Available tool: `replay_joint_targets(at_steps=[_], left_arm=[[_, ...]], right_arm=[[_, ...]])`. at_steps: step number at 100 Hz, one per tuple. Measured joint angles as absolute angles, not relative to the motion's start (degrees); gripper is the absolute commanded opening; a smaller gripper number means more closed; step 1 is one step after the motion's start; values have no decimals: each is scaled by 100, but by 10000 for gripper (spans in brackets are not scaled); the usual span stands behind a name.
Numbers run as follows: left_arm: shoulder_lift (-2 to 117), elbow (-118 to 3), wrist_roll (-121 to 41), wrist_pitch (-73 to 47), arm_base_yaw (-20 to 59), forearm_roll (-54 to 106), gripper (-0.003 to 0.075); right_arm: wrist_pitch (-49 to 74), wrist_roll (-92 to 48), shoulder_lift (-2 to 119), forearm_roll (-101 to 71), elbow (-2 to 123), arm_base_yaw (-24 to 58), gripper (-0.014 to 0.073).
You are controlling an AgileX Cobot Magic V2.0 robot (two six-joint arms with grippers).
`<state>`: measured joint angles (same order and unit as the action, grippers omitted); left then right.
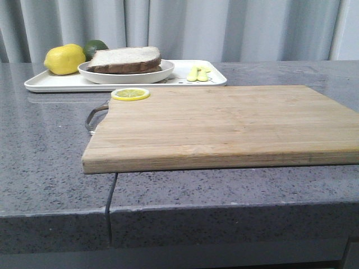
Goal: Place bread and move sandwich to tray
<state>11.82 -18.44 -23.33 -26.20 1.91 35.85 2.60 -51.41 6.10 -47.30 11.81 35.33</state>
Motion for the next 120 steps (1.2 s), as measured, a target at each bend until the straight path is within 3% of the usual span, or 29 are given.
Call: replay_joint_targets(at_steps=[44, 81, 120], left_arm=[[-34, -12, -672, -1307, 191, 1079, -20], [-34, 5, -271, -1818, -379, 363, -20], [-34, 5, -271, -1818, -410, 352, -20]], right_arm=[[260, -5141, 610, -4730, 1181, 3533, -60], [260, -5141, 610, -4730, 1178, 3533, -60], [260, -5141, 610, -4730, 1178, 3533, -60]])
